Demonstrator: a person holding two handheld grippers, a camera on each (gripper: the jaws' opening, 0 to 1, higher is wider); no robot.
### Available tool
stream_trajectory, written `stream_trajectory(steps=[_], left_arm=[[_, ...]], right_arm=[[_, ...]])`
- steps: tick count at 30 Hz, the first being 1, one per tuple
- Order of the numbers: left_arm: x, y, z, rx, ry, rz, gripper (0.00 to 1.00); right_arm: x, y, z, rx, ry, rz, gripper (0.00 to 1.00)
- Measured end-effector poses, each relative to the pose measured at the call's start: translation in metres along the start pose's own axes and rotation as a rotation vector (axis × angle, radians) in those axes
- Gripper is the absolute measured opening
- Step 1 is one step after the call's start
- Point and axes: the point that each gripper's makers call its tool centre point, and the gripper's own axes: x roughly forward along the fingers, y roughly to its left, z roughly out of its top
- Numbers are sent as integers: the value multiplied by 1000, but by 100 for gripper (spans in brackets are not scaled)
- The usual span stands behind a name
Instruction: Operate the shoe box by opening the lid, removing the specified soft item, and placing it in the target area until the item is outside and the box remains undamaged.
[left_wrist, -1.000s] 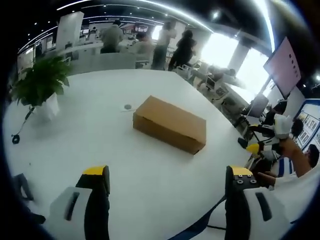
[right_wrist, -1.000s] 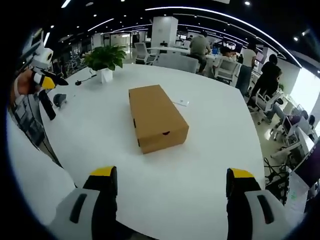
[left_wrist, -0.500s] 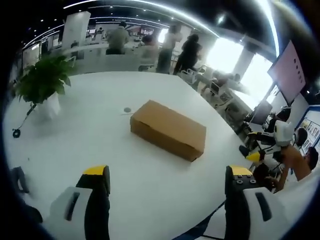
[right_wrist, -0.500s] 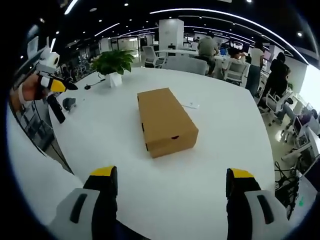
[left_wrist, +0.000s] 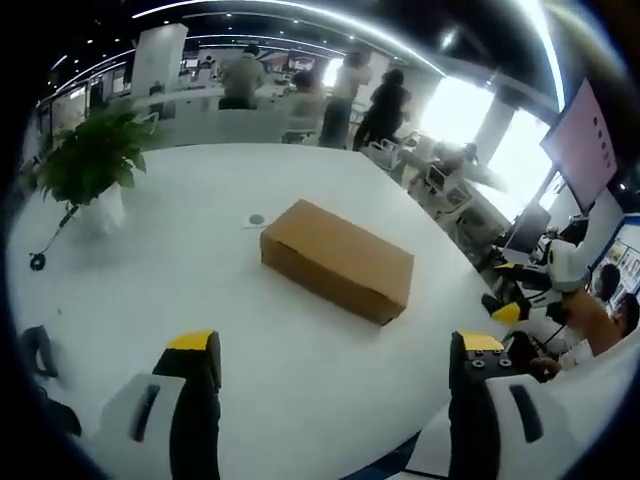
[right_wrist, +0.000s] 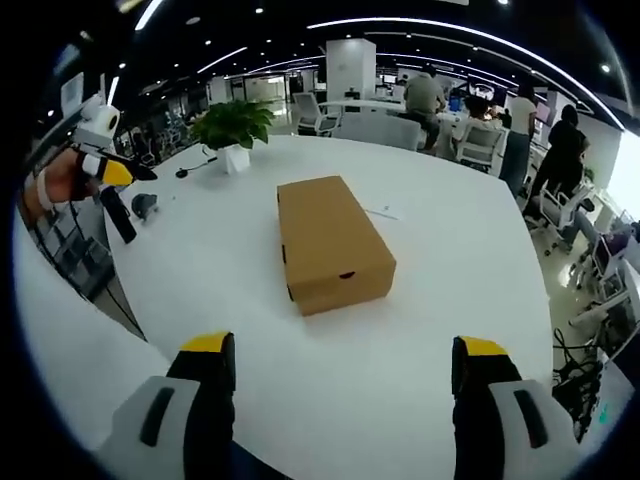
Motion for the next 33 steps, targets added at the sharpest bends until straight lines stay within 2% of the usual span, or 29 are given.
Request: stream_trajectory(steps=[7, 13, 16, 20, 26, 27, 33], left_arm=[[3, -4, 8, 28, 9, -10, 97], [8, -9, 15, 34, 0, -25, 96], [9, -9, 17, 50, -6, -27, 96], [9, -10, 16, 48, -1, -30, 96], [8, -7, 15, 52, -10, -25, 96], [7, -6, 15, 54, -12, -20, 96], [8, -5, 15, 47, -5, -20, 96]], right_arm=[[-4, -1, 4, 36, -31, -9, 92], [-3, -6, -3, 92, -35, -15, 92], [0, -6, -2, 139, -60, -4, 91], [9, -5, -4, 165, -54, 10, 90], [18, 0, -3, 293, -95, 42, 91], [23, -3, -6, 340, -97, 44, 91], [31, -6, -7, 401, -112, 40, 90]])
